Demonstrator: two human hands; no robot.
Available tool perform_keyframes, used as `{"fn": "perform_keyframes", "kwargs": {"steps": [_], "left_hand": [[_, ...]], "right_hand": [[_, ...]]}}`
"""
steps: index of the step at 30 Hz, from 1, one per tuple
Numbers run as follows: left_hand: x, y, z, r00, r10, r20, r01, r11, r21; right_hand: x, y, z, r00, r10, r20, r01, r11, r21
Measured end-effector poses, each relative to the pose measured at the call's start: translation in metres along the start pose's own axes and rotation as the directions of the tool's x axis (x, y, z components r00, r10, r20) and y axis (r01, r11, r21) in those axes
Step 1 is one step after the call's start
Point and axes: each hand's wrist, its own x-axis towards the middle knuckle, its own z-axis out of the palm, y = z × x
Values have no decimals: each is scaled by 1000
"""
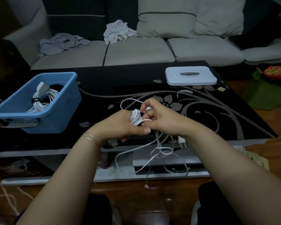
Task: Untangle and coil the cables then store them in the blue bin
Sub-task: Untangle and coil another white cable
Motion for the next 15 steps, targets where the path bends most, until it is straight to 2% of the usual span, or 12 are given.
{"fn": "perform_keyframes", "kwargs": {"steps": [2, 6, 7, 11, 15], "left_hand": [[-1, 1, 0, 998, 46, 31, -47, 999, 12], [-1, -4, -1, 999, 38, 24, -39, 999, 32], [-1, -6, -2, 999, 29, 27, -30, 999, 31], [-5, -5, -1, 989, 67, 130, -61, 997, -49], [-6, -6, -5, 975, 159, 153, -101, 939, -329]], "right_hand": [[0, 0, -1, 999, -14, -38, 14, 1000, -5], [1, 8, -6, 987, -43, -154, -8, 948, -317], [2, 10, -9, 985, -29, -169, -29, 943, -331], [6, 13, -17, 993, 45, -111, -73, 961, -268], [5, 9, -11, 992, 2, -126, -23, 986, -167]]}}
